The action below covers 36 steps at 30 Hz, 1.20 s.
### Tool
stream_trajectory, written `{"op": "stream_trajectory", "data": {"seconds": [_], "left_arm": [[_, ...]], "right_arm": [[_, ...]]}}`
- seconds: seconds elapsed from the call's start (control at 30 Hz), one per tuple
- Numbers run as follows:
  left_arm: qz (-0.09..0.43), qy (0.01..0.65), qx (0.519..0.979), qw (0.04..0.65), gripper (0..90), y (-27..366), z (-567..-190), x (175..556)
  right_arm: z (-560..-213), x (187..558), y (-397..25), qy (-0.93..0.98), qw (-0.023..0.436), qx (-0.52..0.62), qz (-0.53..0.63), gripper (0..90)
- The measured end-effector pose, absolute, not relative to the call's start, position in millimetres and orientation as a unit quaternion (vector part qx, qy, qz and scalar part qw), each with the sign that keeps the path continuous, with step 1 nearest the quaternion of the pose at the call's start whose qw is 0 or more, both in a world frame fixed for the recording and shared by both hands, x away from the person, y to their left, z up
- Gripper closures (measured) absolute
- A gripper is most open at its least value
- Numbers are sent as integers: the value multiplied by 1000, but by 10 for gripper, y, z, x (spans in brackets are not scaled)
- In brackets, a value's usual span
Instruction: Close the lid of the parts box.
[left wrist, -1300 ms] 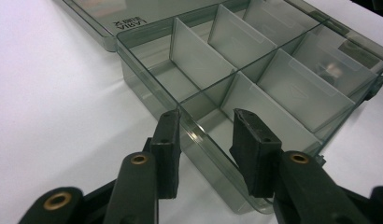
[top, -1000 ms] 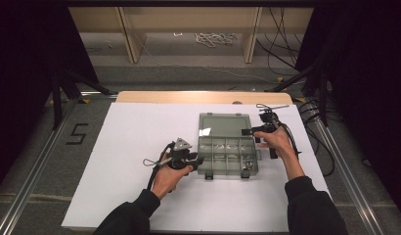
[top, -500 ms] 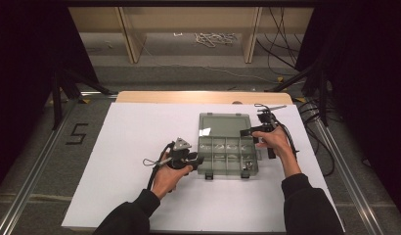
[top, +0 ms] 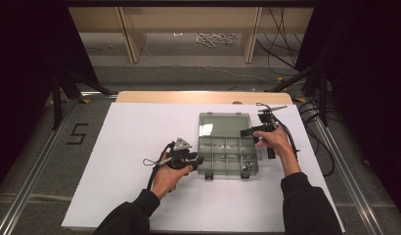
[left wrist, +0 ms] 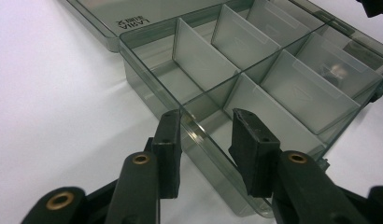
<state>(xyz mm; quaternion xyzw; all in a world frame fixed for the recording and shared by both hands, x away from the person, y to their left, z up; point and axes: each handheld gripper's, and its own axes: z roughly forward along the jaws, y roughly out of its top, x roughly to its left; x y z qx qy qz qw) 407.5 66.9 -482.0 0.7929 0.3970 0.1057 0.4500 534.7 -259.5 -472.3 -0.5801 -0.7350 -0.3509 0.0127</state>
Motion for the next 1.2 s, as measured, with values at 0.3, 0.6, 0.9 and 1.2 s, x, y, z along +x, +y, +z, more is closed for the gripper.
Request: {"op": "stream_trajectory", "data": {"seconds": [0.3, 0.6, 0.9, 1.2], "left_arm": [[104, 396, 796, 446, 632, 669, -4814, 4077], [103, 397, 795, 447, 637, 663, -4811, 4081], [99, 401, 791, 451, 637, 659, -4811, 4080], [98, 402, 791, 451, 637, 659, -4811, 4080]], "right_arm": [[-4682, 5316, -2668, -720, 11, -587, -370, 534], [-4661, 5272, -2726, -706, -2, -586, -398, 648], [-4598, 5241, -2765, -701, -18, -575, -422, 741], [-4587, 5226, -2787, -712, -39, -555, -429, 760]]}}
